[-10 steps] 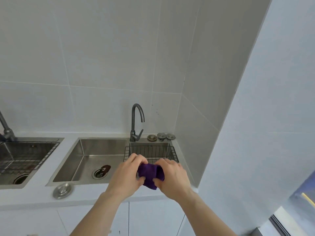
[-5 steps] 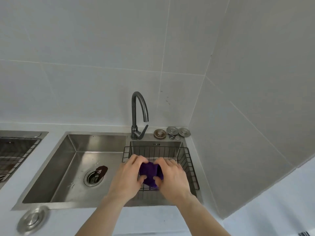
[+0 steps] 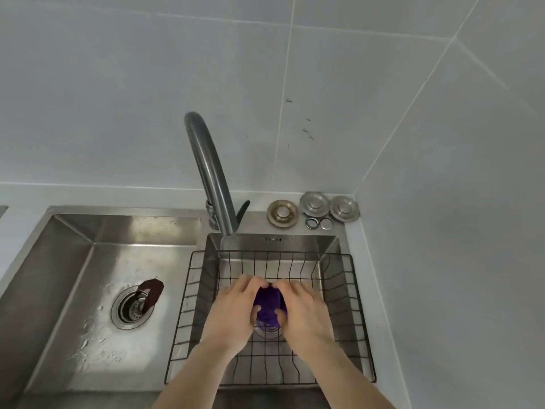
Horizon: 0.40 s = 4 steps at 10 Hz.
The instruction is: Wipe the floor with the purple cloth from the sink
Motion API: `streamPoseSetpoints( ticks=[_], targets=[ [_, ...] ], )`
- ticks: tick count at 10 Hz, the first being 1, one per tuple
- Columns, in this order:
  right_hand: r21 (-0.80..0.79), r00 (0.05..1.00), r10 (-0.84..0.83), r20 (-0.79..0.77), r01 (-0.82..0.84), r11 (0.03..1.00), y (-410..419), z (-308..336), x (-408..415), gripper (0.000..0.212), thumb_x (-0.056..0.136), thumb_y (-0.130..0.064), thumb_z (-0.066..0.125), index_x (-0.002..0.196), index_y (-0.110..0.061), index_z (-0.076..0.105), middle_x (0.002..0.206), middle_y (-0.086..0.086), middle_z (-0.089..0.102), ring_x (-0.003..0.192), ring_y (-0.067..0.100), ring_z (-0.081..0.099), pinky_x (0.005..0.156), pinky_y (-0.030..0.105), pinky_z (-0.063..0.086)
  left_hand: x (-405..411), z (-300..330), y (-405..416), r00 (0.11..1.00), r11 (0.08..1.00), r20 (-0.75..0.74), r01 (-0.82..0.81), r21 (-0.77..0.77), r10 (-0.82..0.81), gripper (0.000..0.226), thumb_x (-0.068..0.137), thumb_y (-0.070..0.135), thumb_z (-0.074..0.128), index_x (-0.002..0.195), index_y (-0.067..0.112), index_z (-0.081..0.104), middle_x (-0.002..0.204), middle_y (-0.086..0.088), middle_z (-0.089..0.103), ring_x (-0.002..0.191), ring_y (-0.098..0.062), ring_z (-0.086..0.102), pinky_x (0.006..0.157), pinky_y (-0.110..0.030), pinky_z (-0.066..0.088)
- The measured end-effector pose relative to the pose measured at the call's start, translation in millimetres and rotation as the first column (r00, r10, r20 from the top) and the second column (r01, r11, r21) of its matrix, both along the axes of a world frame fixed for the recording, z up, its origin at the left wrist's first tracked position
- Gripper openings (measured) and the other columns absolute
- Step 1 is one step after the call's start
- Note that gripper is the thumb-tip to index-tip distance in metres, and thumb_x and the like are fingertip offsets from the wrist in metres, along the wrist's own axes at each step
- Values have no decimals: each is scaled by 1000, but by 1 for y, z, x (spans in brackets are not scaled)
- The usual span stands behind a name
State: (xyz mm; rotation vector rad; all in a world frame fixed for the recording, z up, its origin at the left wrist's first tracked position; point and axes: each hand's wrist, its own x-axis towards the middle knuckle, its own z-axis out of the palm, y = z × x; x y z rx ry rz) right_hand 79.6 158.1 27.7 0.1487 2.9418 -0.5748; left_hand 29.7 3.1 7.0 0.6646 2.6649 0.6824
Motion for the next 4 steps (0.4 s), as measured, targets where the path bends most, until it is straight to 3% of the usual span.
streamPoseSetpoints(
  ticks=[1, 2, 3, 4],
  targets=[
    [38, 995, -2, 98, -2, 999, 1, -25, -1, 59, 67, -20, 87, 121, -24, 63, 112, -3, 71, 106, 23, 65, 87, 40, 57, -1, -21, 5, 999, 999, 25, 22, -25, -22, 46, 88, 12, 63, 127, 32, 51, 127, 12, 57, 114, -17, 59, 100, -32, 46],
    [74, 992, -15, 123, 6, 997, 3, -51, 7, 67, 53, -21, 95, 116, -21, 72, 116, 4, 75, 109, 27, 70, 84, 42, 62, 6, -38, 3, 995, 990, 63, 89, -110, -83, 48, 92, 16, 59, 135, 32, 47, 142, 13, 51, 129, -15, 52, 111, -30, 39],
    [99, 988, 40, 150, -56, 994, 2, -59, 15, 71, 74, -27, 81, 141, -22, 55, 145, 8, 59, 135, 29, 54, 105, 46, 51, 9, -39, 1, 989, 976, 99, 124, -180, -108, 60, 95, 27, 59, 148, 34, 33, 158, 14, 37, 143, -13, 39, 121, -31, 29],
    [68, 980, 34, 196, -48, 997, 1, -56, 19, 70, 92, -32, 62, 155, -25, 32, 163, 7, 34, 151, 31, 28, 120, 47, 31, 9, -32, -2, 985, 970, 110, 151, -192, -132, 65, 96, 38, 57, 154, 36, 26, 163, 15, 29, 152, -11, 27, 126, -31, 19]
  ],
)
